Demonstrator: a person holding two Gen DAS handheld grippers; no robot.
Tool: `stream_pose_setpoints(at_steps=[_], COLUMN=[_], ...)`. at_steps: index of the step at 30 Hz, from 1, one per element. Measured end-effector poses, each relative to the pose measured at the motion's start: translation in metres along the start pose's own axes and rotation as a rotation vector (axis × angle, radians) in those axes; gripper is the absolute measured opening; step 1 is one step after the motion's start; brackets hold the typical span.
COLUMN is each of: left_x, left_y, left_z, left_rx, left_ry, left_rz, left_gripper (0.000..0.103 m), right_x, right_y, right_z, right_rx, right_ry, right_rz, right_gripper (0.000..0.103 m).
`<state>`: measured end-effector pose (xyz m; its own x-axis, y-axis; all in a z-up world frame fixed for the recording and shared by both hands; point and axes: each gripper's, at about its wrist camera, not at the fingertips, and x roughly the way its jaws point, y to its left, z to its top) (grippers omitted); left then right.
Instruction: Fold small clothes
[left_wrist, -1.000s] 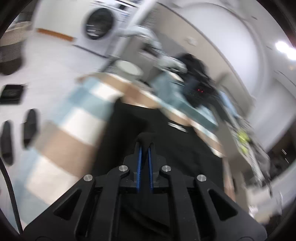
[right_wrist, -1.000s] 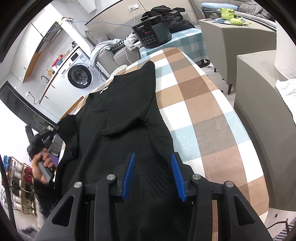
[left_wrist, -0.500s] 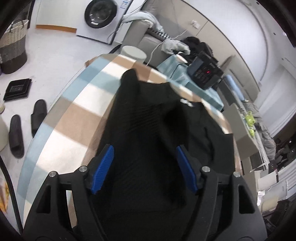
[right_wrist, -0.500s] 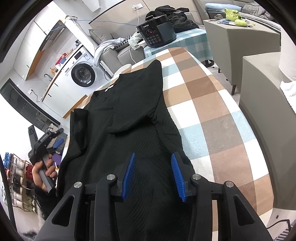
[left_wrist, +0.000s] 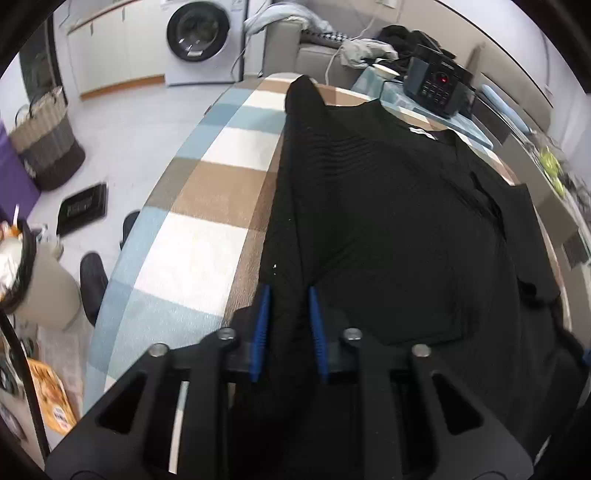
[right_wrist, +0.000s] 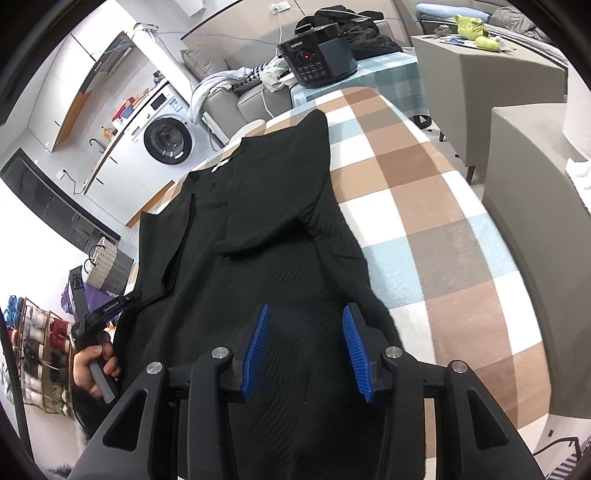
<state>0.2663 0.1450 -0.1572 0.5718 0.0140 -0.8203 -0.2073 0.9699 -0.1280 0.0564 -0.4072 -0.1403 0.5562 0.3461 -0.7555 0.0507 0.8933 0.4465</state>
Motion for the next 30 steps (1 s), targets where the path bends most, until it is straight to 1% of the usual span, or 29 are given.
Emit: stream_pose_setpoints(at_steps=[2,6,10,11,13,14,16,19,20,22,24,26,30], left_x=[-0.004,-0.012,-0.015,-0.016,-0.021,-0.025,-0.033,-0.048,-0.054,-0.066,-0.078,-0.091,-0.107], left_y=[0.004,0.021,0.044,0.049,0.058,0.06,0.059,0.057,0.057,0.057,0.059,0.062,0.071], left_z=[0.002,0.003,0.002,0.001,-0.002,-0.004,-0.009,-0.023,-0.029,-0.041,-0.055,-0.069,-0.095], left_rx=[-0.008,-0.052,-0.122,-0.144,-0.186,-0.189,-0.177,-0.164,-0.163,-0.16,-0.175,-0.195,-0.229], left_ry=[-0.011,-0.036,-0.034,-0.032,-0.029,-0.028,-0.032,-0.028,-0.03,-0.04,-0.05,-0.064,-0.041], left_rz=[-0.009,0.015,0.086,0.091,0.048,0.031,0.024,-0.005,-0.013,-0.021,-0.02,-0.022,-0.026], left_gripper=[0.006,0.006,0.006,0.006,0.007,0.007,0.007,0.007,0.01,0.021,0.049,0.059,0.061], right_x=[-0.001,-0.003,-0.005,-0.005,-0.007,-0.008,-0.013,-0.022,-0.024,-0.031,-0.034,-0.033,-0.024], right_y=[0.0,-0.004,-0.008,-0.009,-0.01,-0.011,-0.015,-0.025,-0.03,-0.042,-0.052,-0.06,-0.066], right_z=[-0.001,-0.001,-0.002,-0.002,-0.003,-0.003,-0.006,-0.012,-0.014,-0.021,-0.027,-0.033,-0.046], right_rx=[-0.002,0.006,0.014,0.015,0.011,0.008,0.003,0.005,0.012,0.04,0.067,0.084,0.093], right_ry=[0.0,-0.003,-0.01,-0.009,-0.009,-0.012,-0.019,-0.022,-0.023,-0.028,-0.022,-0.001,0.037], right_rz=[-0.003,-0.01,-0.015,-0.019,-0.033,-0.042,-0.049,-0.074,-0.078,-0.074,-0.069,-0.063,-0.038], right_gripper=[0.042,0.043,0.044,0.044,0.044,0.044,0.044,0.049,0.052,0.053,0.054,0.055,0.055])
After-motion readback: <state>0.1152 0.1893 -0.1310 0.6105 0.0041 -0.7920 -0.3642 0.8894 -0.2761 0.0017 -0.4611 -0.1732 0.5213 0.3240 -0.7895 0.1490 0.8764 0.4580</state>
